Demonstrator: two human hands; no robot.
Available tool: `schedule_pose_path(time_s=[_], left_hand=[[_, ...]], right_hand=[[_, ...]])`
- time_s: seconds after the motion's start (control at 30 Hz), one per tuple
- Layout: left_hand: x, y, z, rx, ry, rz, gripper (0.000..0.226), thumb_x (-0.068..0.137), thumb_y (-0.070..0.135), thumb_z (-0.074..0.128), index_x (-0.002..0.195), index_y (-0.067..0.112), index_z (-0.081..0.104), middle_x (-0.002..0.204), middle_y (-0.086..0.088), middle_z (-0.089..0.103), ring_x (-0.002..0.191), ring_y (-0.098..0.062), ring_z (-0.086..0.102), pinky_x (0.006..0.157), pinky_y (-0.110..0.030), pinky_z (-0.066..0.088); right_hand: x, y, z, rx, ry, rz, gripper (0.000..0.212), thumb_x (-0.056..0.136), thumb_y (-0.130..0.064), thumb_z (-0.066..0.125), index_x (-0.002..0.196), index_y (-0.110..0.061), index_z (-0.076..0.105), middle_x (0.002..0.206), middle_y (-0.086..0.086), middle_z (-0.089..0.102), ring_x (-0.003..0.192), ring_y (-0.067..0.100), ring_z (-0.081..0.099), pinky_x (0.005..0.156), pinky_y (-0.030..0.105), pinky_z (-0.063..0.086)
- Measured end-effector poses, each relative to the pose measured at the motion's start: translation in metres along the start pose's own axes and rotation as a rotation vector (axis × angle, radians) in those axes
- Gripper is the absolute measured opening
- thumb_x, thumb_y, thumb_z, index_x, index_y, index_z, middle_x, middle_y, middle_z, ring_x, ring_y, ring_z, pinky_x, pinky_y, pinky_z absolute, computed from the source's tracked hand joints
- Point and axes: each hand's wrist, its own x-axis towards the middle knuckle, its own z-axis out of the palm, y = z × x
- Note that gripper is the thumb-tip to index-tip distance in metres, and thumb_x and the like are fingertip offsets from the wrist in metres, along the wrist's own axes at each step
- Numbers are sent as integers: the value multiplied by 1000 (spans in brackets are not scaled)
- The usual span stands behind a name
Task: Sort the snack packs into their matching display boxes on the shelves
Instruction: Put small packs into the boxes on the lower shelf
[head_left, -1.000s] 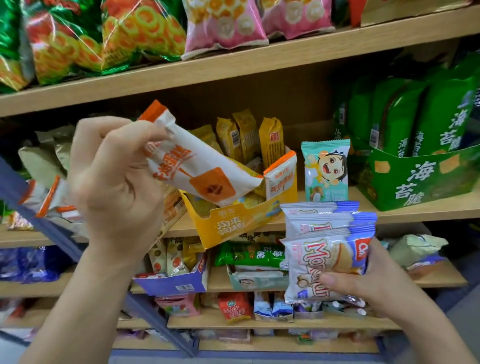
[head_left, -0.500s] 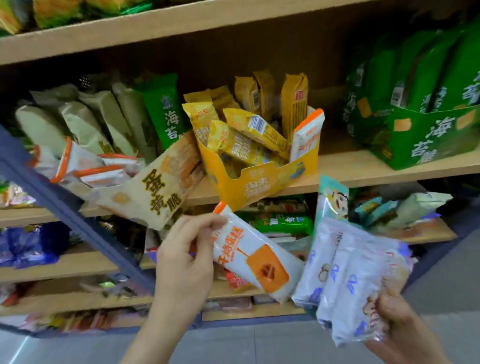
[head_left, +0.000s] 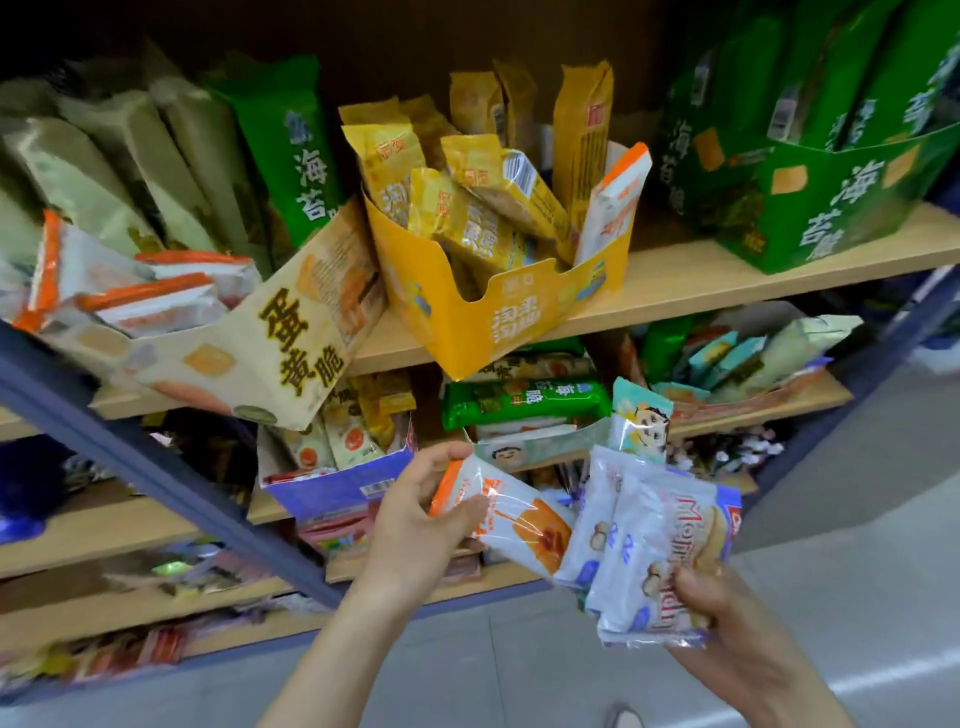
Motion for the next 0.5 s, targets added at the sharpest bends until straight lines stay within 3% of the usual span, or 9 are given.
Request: schedule_pose_path(time_s=[0.17,0.23,0.37,0.43,0.5], left_hand=[[21,-29,19,-101,65,-73,44,91,-4,61,112,34,65,107,-8,69,83,-16,70,65,-35,57],[30,-40,27,-118,88,-74,45,92,-3,60,115,35,63,113,-7,67,88,-19,71,69,-39,59],[64,-54,35,69,177,34,52,93,-3,59,113,45,59,122,-4,59,101,-23,66,81,-49,59],[83,-58,36,213,201,116,54,92,-4,57,109,47,58,119,-2,58,102,-22,63,81,-44,58],[97,-60,37,377,211,220,54,90,-6,56,105,45,57,119,0,54,106,-6,56,85,-23,49]], right_hand=[[45,26,20,-9,-1,30,49,99,17,12,147,18,9,149,44,20,141,53,23,118,59,12],[47,21,17,44,79,14,48,98,18,9,146,20,10,148,44,21,140,54,25,117,59,15],[53,12,-7,52,185,0,49,98,18,6,147,18,11,148,46,19,139,57,25,115,60,19],[51,6,-23,64,160,14,52,98,18,6,149,14,12,149,43,20,139,55,24,116,58,19],[43,0,-32,50,188,5,52,97,20,6,149,14,9,148,45,18,139,56,23,116,58,18]])
